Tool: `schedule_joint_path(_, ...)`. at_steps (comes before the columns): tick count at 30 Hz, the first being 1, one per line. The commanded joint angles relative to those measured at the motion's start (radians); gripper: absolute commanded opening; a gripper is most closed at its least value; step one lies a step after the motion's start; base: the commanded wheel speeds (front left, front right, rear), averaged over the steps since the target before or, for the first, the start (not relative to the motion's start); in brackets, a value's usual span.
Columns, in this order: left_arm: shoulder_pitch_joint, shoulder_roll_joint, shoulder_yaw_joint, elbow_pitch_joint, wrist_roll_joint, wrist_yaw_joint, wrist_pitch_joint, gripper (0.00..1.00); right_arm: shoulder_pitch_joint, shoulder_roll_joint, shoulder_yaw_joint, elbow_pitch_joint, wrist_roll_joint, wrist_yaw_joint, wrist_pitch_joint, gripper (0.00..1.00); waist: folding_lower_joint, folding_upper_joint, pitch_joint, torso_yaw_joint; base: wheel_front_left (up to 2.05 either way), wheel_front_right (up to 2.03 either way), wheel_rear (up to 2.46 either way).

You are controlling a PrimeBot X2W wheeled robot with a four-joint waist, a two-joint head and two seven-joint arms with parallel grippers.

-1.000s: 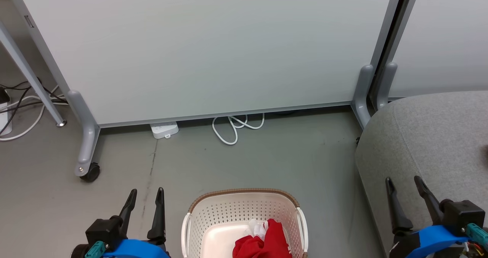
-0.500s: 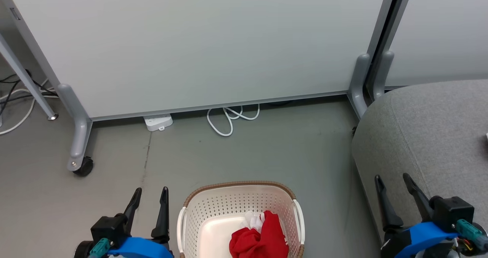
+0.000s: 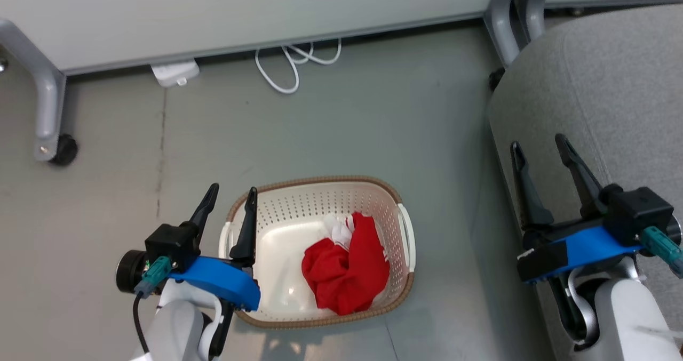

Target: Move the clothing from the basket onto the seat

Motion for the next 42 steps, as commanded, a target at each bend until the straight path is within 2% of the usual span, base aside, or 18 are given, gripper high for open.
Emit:
schedule_joint_path(1,-0.041,0.010,-0.017,0.012,-0.007,-0.003,-0.005,1.00,-0.033,0.001,0.006,-0.003,-0.003,0.000,-0.007,1.00,-0.0003,0.0000,0.134,-0.045,0.00,0.00,0.00)
schedule_joint_path(9,-0.205,0.073,-0.179,0.143,-0.042,-0.003,0.003,1.00,-0.149,0.001,0.054,0.030,0.035,0.000,-0.055,1.00,-0.0003,0.0000,0.324,-0.134,0.00,0.00,0.00)
schedule_joint_path(19,-0.340,0.141,-0.434,0.288,-0.118,-0.002,0.084,1.00,-0.238,0.002,0.128,0.117,0.098,0.000,-0.141,1.00,-0.0003,0.0000,0.466,-0.266,0.00,0.00,0.00)
schedule_joint_path(26,-0.385,0.178,-0.516,0.378,-0.180,-0.002,0.140,1.00,-0.280,0.002,0.184,0.162,0.149,0.000,-0.179,1.00,-0.0003,0.0000,0.523,-0.326,0.00,0.00,0.00)
schedule_joint_path(32,-0.423,0.197,-0.562,0.468,-0.171,-0.002,0.219,1.00,-0.307,0.002,0.215,0.188,0.171,0.000,-0.195,1.00,-0.0003,0.0000,0.556,-0.346,0.00,0.00,0.00)
schedule_joint_path(38,-0.456,0.195,-0.580,0.535,-0.156,0.021,0.269,1.00,-0.324,0.002,0.239,0.195,0.187,0.000,-0.201,1.00,-0.0003,0.0000,0.572,-0.355,0.00,0.00,0.00)
schedule_joint_path(40,-0.466,0.192,-0.588,0.547,-0.152,0.020,0.275,0.11,-0.329,0.001,0.243,0.197,0.192,0.000,-0.201,1.00,-0.0003,0.0000,0.575,-0.357,0.00,0.00,0.00)
schedule_joint_path(41,-0.470,0.191,-0.589,0.552,-0.153,0.019,0.276,0.00,-0.331,0.001,0.245,0.199,0.195,0.000,-0.202,1.00,-0.0003,0.0000,0.576,-0.358,0.00,0.00,0.00)
schedule_joint_path(42,-0.470,0.188,-0.591,0.558,-0.154,0.018,0.275,0.00,-0.332,0.001,0.247,0.200,0.196,0.000,-0.202,1.00,-0.0003,0.0000,0.576,-0.359,0.00,0.00,0.00)
